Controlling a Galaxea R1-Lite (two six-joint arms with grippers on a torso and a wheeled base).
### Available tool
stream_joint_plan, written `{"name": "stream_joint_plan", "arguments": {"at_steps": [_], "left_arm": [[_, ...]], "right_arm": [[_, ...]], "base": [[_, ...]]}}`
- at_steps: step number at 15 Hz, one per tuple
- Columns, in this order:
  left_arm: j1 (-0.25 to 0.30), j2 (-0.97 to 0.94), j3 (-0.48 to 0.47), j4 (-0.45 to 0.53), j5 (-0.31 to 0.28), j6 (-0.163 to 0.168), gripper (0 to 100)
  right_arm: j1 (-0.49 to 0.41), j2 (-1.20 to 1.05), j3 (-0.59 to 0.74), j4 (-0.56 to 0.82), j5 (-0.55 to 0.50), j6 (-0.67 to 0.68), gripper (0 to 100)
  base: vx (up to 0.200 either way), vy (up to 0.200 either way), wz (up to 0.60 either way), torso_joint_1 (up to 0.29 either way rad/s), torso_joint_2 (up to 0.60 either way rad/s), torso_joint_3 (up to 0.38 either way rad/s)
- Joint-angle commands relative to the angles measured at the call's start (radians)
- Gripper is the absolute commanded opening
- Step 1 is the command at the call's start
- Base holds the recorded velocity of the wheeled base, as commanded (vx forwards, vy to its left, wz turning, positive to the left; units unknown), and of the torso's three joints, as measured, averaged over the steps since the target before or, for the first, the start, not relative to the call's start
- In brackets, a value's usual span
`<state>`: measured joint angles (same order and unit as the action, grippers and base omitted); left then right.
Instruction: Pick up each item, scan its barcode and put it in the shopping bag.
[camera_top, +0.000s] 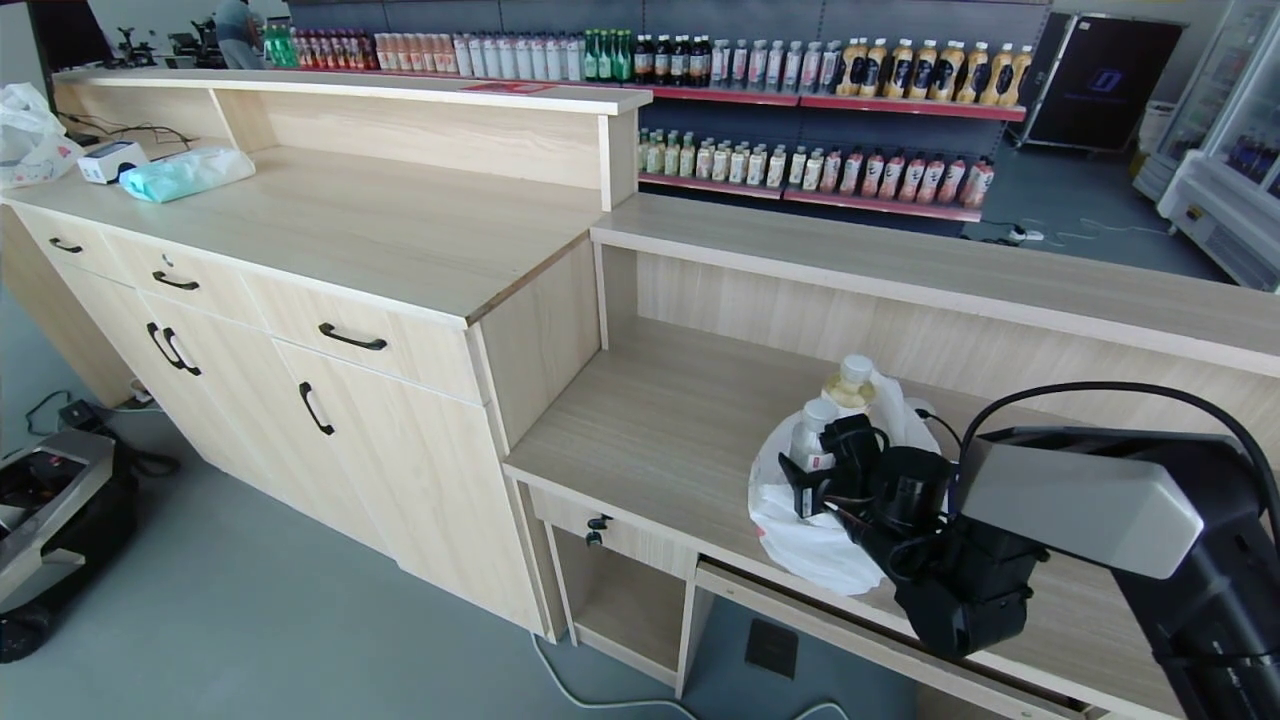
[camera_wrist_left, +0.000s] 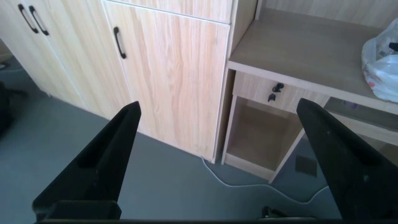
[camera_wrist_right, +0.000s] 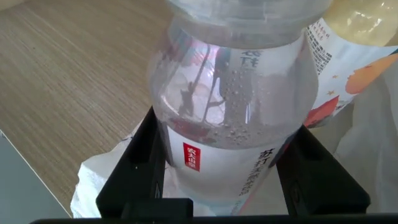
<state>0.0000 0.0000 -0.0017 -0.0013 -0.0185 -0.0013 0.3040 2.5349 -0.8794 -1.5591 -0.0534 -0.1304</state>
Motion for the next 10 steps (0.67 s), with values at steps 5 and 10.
{"name": "stream_joint_plan", "arguments": {"at_steps": [5,10], "left_arm": [[0.0,0.0,0.0,0.0,0.0,0.0,100],[0.0,0.0,0.0,0.0,0.0,0.0,100]], "right_arm": [[0.004,-0.104,0.043,0.048,0.004,-0.005,100],[-0.017,-0.461,0.115,0.218,0.009,-0.054,100]], "base": [[0.0,0.0,0.0,0.0,0.0,0.0],[0.0,0.0,0.0,0.0,0.0,0.0]]}}
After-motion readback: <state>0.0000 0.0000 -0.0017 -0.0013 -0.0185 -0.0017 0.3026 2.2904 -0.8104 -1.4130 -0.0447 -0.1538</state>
